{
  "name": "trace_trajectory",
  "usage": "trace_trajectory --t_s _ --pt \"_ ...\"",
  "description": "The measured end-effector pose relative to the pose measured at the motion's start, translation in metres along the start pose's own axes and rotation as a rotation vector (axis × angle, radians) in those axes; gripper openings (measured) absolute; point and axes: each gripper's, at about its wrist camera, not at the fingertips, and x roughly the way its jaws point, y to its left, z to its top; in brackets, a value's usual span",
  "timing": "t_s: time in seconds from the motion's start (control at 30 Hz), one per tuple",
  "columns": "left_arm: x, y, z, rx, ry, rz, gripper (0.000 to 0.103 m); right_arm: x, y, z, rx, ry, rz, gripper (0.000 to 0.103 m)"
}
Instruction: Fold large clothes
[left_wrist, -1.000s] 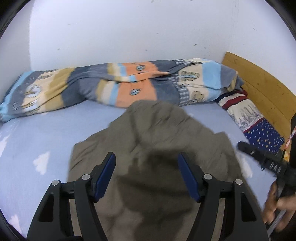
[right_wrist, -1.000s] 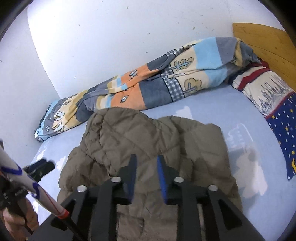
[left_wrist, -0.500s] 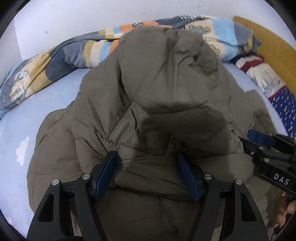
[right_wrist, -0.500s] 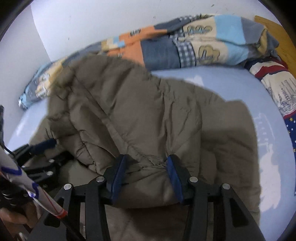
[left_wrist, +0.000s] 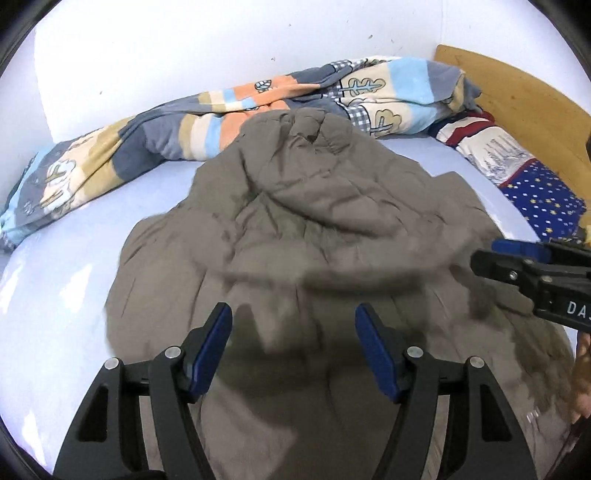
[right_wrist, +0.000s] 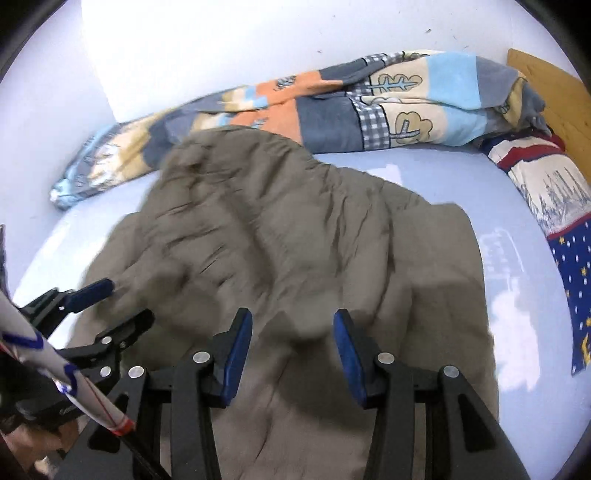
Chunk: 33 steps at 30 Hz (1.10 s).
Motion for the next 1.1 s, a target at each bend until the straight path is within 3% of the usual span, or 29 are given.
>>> trace_trajectory --t_s 0.2,0.3,0.53,0.8,1.1 --pt "-0.052 0.013 -0.055 -0.058 0.03 -0.012 0.069 -0.054 0.015 -0.059 0.018 0.025 0.032 0.05" --pt "-0.076 0.021 -0.093 -0.115 0.05 -0.005 0.069 -0.073 0.011 -0.088 0.094 0.046 0.061 0.05" --pt "-0.104 0.036 -0.165 -0.266 0.069 0.066 0.069 -0.097 0.021 -0.149 0.113 0.08 0.042 0.05" --pt "-0.114 0.021 -0.212 -0.257 0.068 0.109 0.069 -0.117 0.031 -0.209 0.089 0.072 -0.026 0.05" --pt "-0.096 0.007 -0.229 -0.147 0.045 0.188 0.071 -0.108 0.029 -0.249 0.046 0.11 -0.078 0.05"
